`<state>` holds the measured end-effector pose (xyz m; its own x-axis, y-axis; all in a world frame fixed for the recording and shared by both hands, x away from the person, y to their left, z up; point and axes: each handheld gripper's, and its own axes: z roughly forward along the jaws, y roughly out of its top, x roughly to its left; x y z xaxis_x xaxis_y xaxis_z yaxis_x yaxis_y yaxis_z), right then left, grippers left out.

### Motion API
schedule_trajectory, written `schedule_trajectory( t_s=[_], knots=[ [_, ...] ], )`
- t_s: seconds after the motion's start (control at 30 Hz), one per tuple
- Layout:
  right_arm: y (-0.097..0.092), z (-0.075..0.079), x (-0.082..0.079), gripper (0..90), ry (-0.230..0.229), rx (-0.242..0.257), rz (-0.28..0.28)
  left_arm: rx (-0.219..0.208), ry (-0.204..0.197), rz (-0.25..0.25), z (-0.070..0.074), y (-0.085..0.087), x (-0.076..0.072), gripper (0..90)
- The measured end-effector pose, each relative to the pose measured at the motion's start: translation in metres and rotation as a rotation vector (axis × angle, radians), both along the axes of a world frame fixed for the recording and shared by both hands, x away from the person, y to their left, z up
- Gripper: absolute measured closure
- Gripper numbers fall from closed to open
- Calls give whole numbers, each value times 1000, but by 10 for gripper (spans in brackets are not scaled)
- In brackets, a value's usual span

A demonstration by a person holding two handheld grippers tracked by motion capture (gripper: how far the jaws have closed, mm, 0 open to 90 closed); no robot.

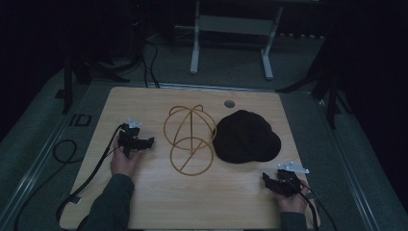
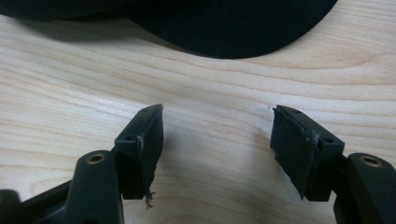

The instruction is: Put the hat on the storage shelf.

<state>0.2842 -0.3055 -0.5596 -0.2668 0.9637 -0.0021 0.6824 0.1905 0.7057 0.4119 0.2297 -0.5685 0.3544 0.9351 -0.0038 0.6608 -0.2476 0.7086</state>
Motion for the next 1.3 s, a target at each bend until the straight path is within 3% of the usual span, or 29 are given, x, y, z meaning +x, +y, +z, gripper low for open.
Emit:
schedule_trajectory(
  t_s=[0.4, 0.8, 1.0, 1.17, 1.3],
  knots=[
    [5, 0, 2, 292, 14, -1, -44, 0, 0, 0, 0, 0, 0, 131],
    [3, 1, 3, 293, 20, -5, -20, 0, 0, 0, 0, 0, 0, 131],
    [1, 5, 7, 319, 65, -15, 19, 0, 0, 0, 0, 0, 0, 131],
    [-4, 10, 7, 425, 86, -32, 23, 0, 0, 1, 0, 0, 0, 131],
    [-6, 17, 3, 411, 93, -47, 29, 0, 0, 1, 0, 0, 0, 131]
  ],
)
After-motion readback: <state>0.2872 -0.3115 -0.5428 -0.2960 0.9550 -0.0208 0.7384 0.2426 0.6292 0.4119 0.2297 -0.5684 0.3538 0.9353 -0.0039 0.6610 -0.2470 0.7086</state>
